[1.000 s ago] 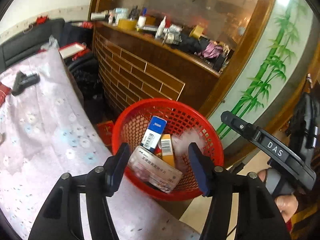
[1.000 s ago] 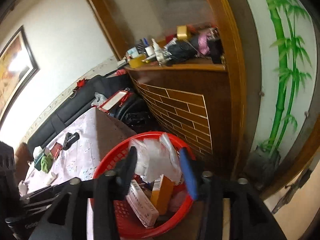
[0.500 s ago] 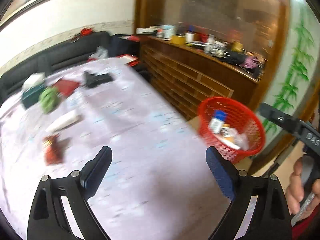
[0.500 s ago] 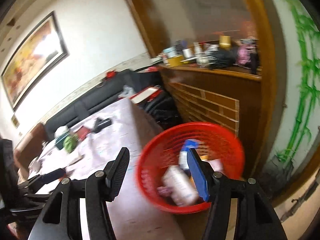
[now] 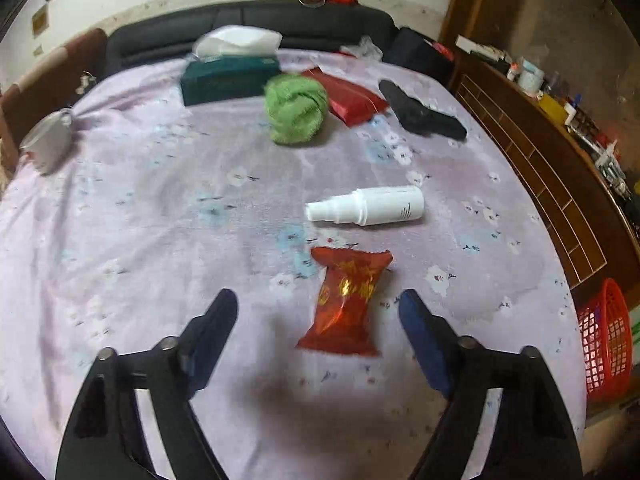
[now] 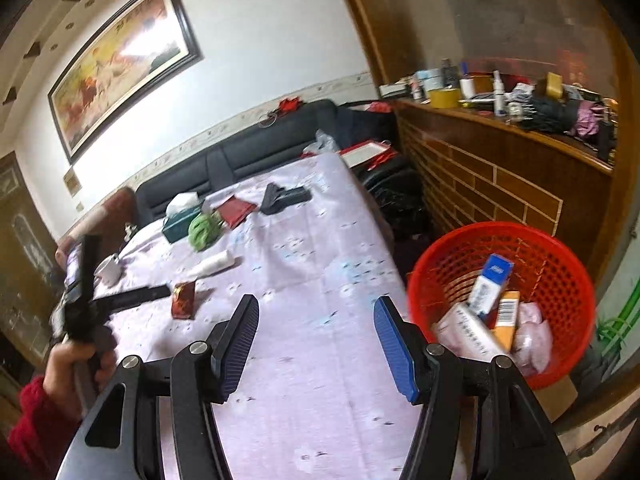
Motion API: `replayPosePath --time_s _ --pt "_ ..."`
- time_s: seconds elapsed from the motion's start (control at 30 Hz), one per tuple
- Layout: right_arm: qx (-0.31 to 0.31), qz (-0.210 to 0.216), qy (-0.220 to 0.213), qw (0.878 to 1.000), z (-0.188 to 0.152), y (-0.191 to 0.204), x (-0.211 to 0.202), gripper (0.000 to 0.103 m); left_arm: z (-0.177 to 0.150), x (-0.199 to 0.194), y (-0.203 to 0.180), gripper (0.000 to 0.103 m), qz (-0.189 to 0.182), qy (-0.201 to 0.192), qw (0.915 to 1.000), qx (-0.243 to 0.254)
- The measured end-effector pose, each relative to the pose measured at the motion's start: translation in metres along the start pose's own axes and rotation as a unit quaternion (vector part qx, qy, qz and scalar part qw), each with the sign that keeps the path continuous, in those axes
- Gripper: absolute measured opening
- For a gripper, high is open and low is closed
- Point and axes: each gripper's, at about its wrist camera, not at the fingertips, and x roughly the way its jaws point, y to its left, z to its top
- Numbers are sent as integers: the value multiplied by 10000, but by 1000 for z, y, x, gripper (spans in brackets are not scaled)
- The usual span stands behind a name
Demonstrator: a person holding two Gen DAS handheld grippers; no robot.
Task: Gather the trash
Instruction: 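Grasp the red snack packet with left tool while right grasps the white spray bottle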
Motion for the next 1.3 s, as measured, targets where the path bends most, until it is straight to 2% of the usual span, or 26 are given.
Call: replayPosePath --time_s 0.1,0.13,0.17,0.23,0.27,0.33,0.4,0.57,0.7,0.8,0.87,1.0,1.1,1.2,1.3 --pt "-104 -16 95 9999 -4 8 5 64 0 24 -5 66 141 199 9996 149" --pt "-125 -17 126 9998 -4 10 7 64 0 29 -5 57 159 239 9995 162" --pt "-144 -14 158 9998 -4 12 8 64 -1 32 -5 54 196 225 9994 174" --pt "-190 45 221 9996 -2 16 11 64 -4 28 -5 31 256 110 9993 234" --pt "-221 73 243 9994 -1 19 12 64 -6 25 -1 29 211 126 9995 212" --pt "-325 190 312 9988 3 30 17 64 -11 18 11 29 71 132 9998 90" --pt "-425 356 408 9976 9 42 23 64 -19 6 24 29 119 47 9999 63" --pt "-864 655 722 9915 26 81 58 64 -38 -28 71 29 587 -386 9975 -6" --pt "-1416 750 1129 9806 42 125 122 64 -47 -35 100 29 979 -721 9924 -194" --pt "-1575 819 1365 9746 50 148 172 64 -51 -31 112 29 902 -731 9926 -343" --pt "-1683 742 1621 9695 57 163 216 64 -52 -28 112 29 816 -709 9937 -286" --pt "-1704 646 1808 9665 70 180 279 62 -52 -23 108 29 735 -637 9951 -195" --pt "-1648 593 1911 9658 76 189 314 62 -52 -23 110 29 710 -639 9951 -239" --pt "-1486 739 2177 9618 77 191 344 59 -52 -24 112 29 733 -641 9949 -276" --pt "-1430 828 2378 9571 71 190 356 59 -52 -23 112 29 712 -609 9952 -272"
